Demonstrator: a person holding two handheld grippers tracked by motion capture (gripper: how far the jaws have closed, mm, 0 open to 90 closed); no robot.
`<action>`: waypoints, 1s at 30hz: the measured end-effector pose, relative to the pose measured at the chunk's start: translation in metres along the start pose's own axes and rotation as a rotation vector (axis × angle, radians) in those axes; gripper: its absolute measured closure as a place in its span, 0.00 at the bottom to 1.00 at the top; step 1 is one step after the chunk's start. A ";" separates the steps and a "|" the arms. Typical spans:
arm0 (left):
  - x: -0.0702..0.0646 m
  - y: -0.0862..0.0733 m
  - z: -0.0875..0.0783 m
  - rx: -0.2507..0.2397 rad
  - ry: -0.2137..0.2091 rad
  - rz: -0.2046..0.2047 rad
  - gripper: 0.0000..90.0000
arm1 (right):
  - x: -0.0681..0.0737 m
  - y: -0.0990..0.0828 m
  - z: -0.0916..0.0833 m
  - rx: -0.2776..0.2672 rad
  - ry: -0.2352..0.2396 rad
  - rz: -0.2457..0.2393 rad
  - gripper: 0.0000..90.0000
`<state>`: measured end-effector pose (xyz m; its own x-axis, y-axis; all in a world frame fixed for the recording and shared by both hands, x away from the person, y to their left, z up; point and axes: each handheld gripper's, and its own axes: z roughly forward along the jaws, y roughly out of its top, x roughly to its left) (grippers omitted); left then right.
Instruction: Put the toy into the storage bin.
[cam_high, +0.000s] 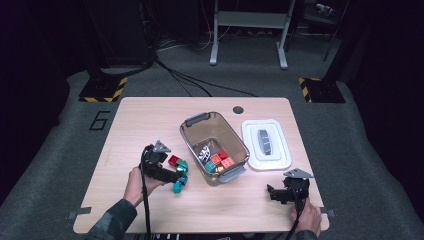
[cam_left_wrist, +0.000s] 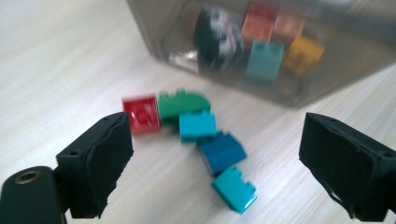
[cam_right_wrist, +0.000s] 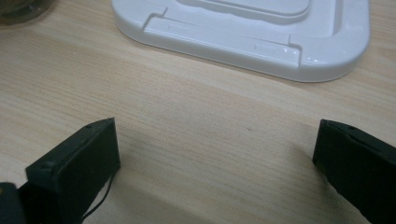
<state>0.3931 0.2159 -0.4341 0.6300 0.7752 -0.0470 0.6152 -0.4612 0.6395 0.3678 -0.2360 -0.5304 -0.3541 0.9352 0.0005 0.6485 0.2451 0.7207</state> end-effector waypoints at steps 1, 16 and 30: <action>0.000 0.000 0.000 0.000 0.000 0.000 0.10 | 0.000 0.000 0.000 0.000 0.000 0.000 0.00; -0.004 -0.047 0.040 0.066 -0.037 -0.035 0.54 | 0.000 0.000 0.000 0.000 0.000 0.000 0.00; 0.004 -0.050 0.035 0.069 -0.028 -0.039 0.75 | 0.000 0.000 0.000 0.000 0.000 0.000 0.00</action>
<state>0.3815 0.2274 -0.4927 0.6173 0.7812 -0.0929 0.6700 -0.4601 0.5826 0.3678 -0.2360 -0.5304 -0.3538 0.9353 0.0004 0.6486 0.2450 0.7206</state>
